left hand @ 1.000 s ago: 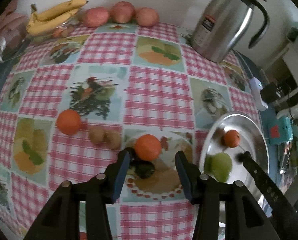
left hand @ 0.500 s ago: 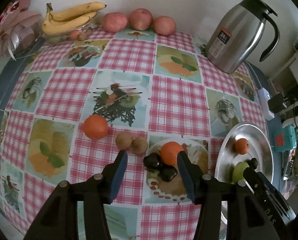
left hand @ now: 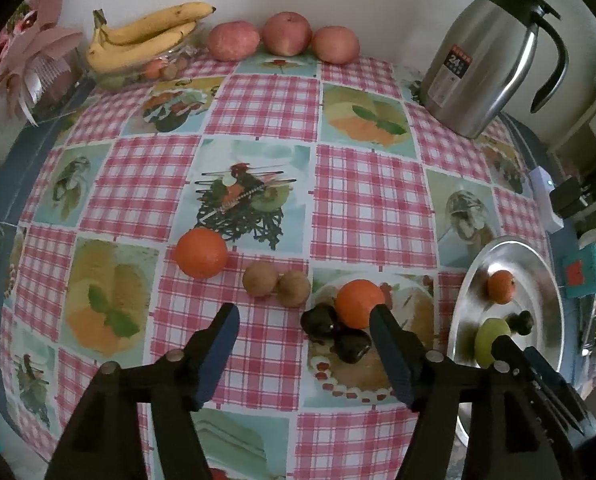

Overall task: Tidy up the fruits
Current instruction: 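Withdraw both open tools from the plate back over the remaining fruit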

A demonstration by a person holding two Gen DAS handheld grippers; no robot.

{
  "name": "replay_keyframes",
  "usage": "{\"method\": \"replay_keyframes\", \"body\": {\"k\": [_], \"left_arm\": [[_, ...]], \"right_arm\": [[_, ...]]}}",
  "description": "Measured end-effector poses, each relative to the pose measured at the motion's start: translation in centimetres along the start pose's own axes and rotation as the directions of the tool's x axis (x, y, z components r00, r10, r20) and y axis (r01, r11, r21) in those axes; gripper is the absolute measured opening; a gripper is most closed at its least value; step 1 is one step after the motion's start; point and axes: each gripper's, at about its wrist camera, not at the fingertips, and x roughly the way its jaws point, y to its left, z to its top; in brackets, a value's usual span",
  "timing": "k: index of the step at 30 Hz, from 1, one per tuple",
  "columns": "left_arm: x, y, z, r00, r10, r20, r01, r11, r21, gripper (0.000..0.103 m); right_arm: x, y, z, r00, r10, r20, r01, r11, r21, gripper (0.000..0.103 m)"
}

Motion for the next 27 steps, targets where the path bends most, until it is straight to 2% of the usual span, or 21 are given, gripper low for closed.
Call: {"method": "replay_keyframes", "body": {"k": [2, 5, 7, 13, 16, 17, 18, 19, 27], "left_arm": [[0.07, -0.01, 0.0, 1.0, 0.023, 0.008, -0.023, 1.0, 0.009, 0.085], [0.04, -0.02, 0.0, 0.999, 0.039, 0.022, -0.039, 0.999, 0.024, 0.088], [0.1, -0.03, 0.01, 0.999, 0.041, 0.025, -0.042, 0.999, 0.028, 0.092], [0.14, -0.12, -0.01, 0.997, 0.067, 0.038, -0.068, 0.997, 0.044, 0.102], [0.13, 0.06, 0.01, 0.996, 0.078, 0.052, -0.08, 0.996, 0.039, 0.103], [0.11, 0.15, 0.01, 0.995, 0.083, 0.058, -0.085, 0.996, 0.037, 0.103], [0.1, 0.22, 0.01, 0.994, 0.087, 0.061, -0.089, 0.995, 0.037, 0.103], [0.09, 0.32, 0.04, 0.994, 0.091, 0.063, -0.094, 0.995, 0.034, 0.103], [-0.24, 0.27, 0.05, 0.992, 0.086, 0.092, -0.09, 0.995, 0.032, 0.103]], "right_arm": [[0.19, -0.04, -0.02, 1.0, -0.01, -0.002, 0.01, 1.0, 0.001, 0.063], [0.36, -0.13, -0.04, 1.0, -0.017, -0.001, 0.017, 1.0, 0.001, 0.065], [0.35, -0.21, -0.02, 1.0, -0.014, 0.006, 0.014, 1.0, 0.006, 0.079], [0.35, -0.1, 0.01, 1.0, -0.011, 0.015, 0.011, 1.0, 0.001, 0.084], [0.46, -0.04, -0.02, 1.0, -0.02, 0.013, 0.02, 1.0, -0.006, 0.085], [0.47, -0.05, -0.01, 1.0, -0.026, 0.013, 0.026, 1.0, -0.008, 0.088], [0.44, -0.05, 0.01, 0.999, -0.031, 0.018, 0.032, 0.999, -0.011, 0.098], [0.33, -0.07, 0.04, 0.999, -0.029, 0.026, 0.03, 0.999, -0.012, 0.102], [-0.18, 0.42, 0.06, 0.998, 0.006, 0.065, -0.004, 0.999, -0.035, 0.102]]}}
